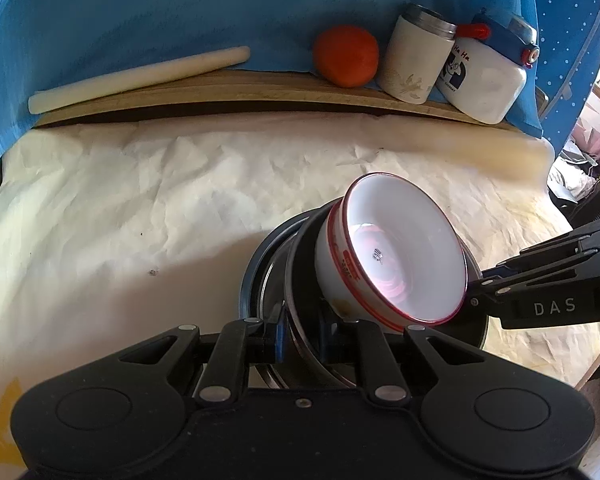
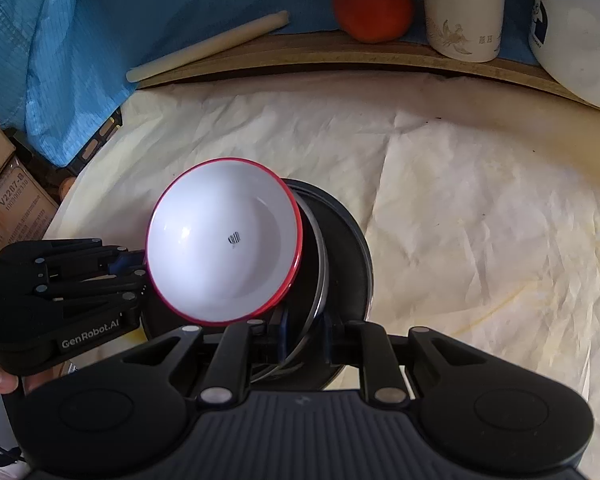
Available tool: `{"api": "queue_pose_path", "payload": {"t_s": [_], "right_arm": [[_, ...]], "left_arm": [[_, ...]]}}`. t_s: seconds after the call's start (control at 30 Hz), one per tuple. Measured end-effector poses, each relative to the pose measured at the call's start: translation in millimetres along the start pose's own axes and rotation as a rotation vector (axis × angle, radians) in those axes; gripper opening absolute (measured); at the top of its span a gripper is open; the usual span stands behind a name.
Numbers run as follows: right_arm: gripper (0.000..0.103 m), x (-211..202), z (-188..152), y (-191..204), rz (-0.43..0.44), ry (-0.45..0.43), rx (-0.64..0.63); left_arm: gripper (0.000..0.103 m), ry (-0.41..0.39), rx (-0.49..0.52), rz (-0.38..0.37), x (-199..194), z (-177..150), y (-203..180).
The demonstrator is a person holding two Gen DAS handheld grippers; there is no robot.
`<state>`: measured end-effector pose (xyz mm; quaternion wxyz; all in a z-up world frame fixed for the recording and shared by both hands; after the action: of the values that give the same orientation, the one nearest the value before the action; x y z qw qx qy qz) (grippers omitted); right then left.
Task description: Organize plates and bowls
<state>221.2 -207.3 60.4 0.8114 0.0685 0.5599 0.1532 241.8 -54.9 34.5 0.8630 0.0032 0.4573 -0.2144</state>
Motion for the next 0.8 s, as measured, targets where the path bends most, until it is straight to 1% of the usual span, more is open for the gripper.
{"api": "queue_pose_path", "payload": {"t_s": [0.33, 0.8], "right_arm": [[0.019, 1.1, 0.9, 1.3, -0.013, 0.005, 0.001], [0.019, 2.6, 3.0, -1.1, 0.0, 0.007, 0.017]], "left_arm": [[0.015, 0.003, -0.004, -0.004, 2.9, -0.5, 1.7], [0.015, -0.005, -0.036, -0.02, 2.8, 0.5, 6.3]]}}
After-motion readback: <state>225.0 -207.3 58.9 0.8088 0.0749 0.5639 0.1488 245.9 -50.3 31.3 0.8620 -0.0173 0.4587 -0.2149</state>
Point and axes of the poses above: each gripper's, at about its wrist camera, not at the fingertips, and x roughly the way its jaws point, y to its left, z to its top, the point moved 1 cm from there along x, roughly the way its jaws point, and after that the axes turned 4 degrees about -x, right-handed, at the moved point
